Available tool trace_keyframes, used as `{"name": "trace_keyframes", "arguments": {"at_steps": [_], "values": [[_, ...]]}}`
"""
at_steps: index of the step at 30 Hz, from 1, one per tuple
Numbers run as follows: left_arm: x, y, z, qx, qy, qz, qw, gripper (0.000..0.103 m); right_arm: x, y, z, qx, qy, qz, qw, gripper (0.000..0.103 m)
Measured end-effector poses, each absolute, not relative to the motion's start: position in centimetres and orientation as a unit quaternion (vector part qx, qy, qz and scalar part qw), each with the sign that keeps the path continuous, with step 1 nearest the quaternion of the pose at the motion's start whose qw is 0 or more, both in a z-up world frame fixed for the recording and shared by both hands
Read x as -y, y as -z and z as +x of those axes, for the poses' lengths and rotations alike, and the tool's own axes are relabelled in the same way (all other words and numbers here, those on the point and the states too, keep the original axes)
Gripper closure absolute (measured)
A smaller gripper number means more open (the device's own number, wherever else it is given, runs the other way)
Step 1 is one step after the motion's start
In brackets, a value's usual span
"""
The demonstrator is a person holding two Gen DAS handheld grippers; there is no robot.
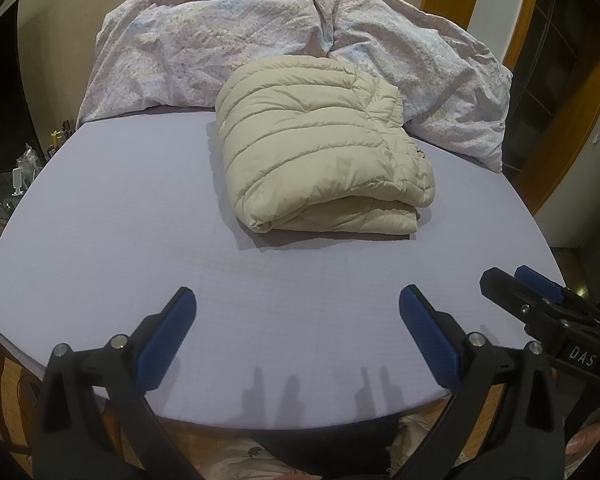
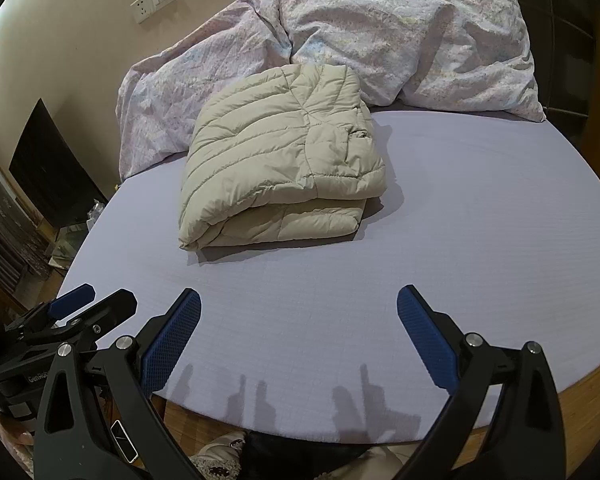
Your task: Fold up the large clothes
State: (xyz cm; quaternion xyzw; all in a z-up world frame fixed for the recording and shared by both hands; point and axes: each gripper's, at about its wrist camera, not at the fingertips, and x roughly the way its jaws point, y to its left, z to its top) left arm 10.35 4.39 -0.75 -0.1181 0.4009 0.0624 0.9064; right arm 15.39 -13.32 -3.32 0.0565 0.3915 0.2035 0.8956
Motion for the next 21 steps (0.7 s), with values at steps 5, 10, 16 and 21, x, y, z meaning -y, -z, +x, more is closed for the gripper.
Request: {"name": "trace_keyframes", "arguments": {"at_steps": [5,10,16,21], "values": [[-4.33,0.77,10.38,-0.401,-0.062,-0.118,0.906,0.003,13.31,3.37,15.43,-0.392,-0.204,0.056,0.895,0.003],[-4.36,0.86,10.44,-0.401,-0.062,-0.118,0.906,0.003,13.24,3.49,15.52,-0.392,-0.204,0.056,0.895,0.003],[-4.41,0.9,10.49,-0.402,-0.06,-0.118,0.906,0.003,13.18,3.68,15.57,-0.395,-0.204,0.057,0.894,0.003],[-4.42,0.9,10.49,-0.402,-0.06,-0.118,0.906,0.003,13.28,3.75,15.7,-0.395,-0.204,0.058,0.894,0.003]]}}
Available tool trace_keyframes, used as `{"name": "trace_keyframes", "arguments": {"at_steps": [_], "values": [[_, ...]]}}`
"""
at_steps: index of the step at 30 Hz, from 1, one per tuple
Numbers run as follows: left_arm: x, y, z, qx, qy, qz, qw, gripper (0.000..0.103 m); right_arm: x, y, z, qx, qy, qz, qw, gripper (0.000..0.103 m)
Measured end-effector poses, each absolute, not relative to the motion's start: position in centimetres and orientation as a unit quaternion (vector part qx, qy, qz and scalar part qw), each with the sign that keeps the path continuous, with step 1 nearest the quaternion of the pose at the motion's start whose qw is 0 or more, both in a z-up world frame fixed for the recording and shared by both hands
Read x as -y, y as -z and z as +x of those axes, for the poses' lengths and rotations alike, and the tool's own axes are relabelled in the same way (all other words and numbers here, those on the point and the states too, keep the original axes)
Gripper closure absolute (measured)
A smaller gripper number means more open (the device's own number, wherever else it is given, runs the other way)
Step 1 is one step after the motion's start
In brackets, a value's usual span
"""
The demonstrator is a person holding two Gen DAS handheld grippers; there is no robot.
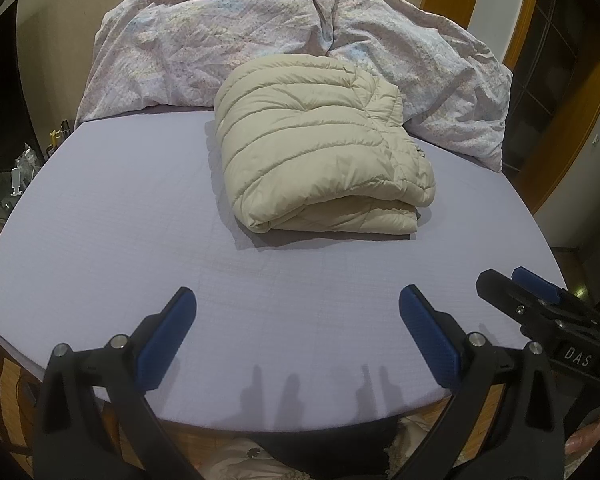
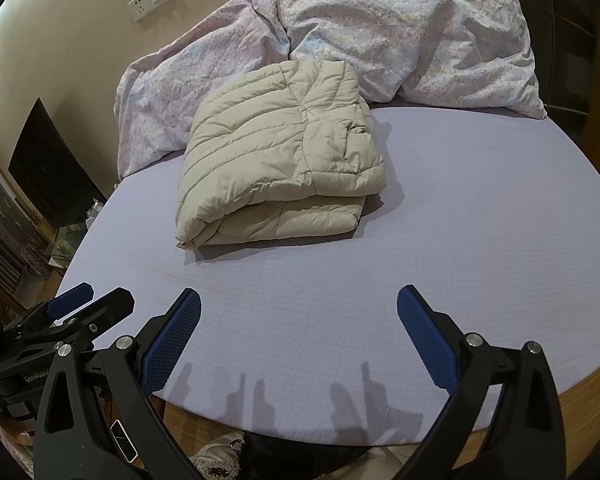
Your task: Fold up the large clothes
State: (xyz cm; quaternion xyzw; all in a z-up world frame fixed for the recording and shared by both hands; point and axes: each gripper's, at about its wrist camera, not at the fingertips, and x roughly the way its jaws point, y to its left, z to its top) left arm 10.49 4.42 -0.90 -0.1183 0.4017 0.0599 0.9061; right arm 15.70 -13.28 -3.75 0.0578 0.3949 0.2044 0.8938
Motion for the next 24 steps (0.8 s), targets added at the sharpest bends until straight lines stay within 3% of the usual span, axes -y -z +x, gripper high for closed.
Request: {"name": "trace_keyframes", "arguments": {"at_steps": [24], "values": [[-4.26,1.04,10.67,-0.402,-0.06,-0.118,0.906,0.003,13.28,3.84,15.89,-0.395,-0.205,0.059,0.894,0.003]]}}
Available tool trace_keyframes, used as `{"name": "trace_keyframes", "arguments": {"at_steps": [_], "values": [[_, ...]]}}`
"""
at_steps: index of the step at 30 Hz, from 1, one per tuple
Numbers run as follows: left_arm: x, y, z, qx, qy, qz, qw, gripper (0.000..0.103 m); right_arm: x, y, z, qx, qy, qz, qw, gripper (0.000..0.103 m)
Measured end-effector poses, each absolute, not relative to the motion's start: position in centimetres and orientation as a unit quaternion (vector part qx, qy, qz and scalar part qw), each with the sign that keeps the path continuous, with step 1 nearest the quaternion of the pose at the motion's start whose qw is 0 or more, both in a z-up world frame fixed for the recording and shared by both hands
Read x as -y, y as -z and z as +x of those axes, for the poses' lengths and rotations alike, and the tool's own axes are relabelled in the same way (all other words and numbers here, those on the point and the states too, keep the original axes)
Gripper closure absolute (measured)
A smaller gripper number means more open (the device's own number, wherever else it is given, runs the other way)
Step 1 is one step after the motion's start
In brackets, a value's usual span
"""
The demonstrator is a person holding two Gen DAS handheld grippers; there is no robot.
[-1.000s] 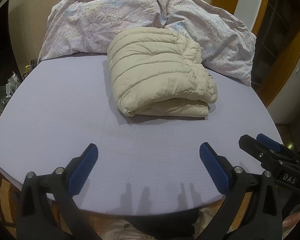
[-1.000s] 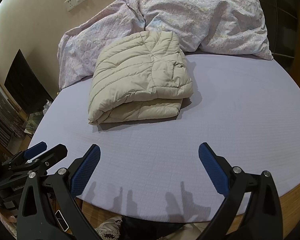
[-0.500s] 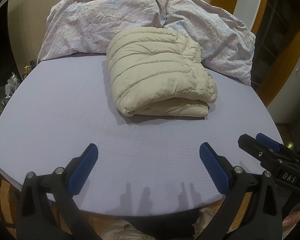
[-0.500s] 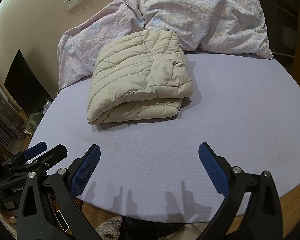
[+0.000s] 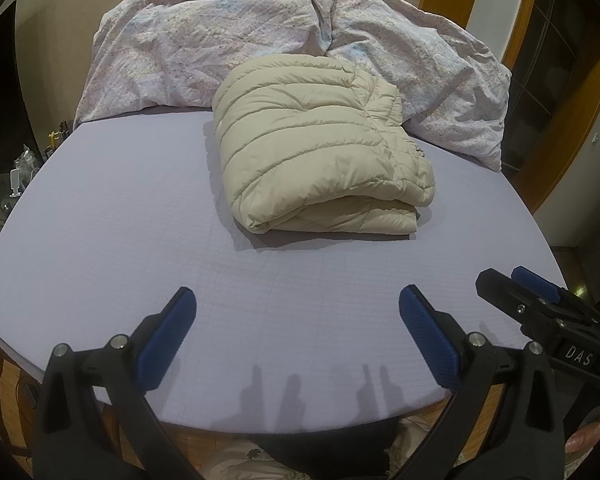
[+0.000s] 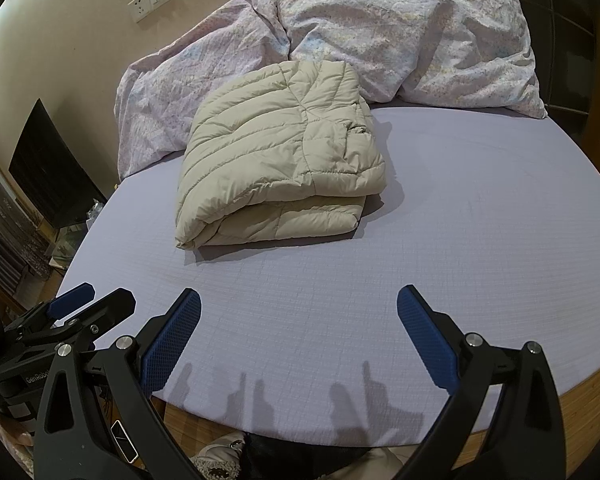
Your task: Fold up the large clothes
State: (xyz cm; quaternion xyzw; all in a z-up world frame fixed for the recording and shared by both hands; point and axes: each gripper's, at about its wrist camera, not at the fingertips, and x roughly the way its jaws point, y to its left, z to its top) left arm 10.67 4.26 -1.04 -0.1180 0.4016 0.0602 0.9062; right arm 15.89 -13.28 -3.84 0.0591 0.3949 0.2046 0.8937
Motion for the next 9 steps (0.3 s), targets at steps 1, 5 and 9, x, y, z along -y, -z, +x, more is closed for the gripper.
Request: {"name": "trace_keyframes", "arguments": {"at_steps": [1,5,9], "values": [[-4.24,1.07,10.68,-0.402,-0.06,-0.118,0.906,0.003,13.26,3.86,15.91,-0.395,-0.205,0.059,0.894,0.003],[-4.22,1.1,10.75,-0.403,-0.06,-0.117,0.906,0.003,13.35,3.85,15.91,-0.395,-0.205,0.059,0.894,0.003],[-4.27,1.08,10.74,-0.402,-0.06,-0.118,0.906,0.003,13.35,3.99,16.0,-0.397,-0.204,0.06,0.893,0.003]]}}
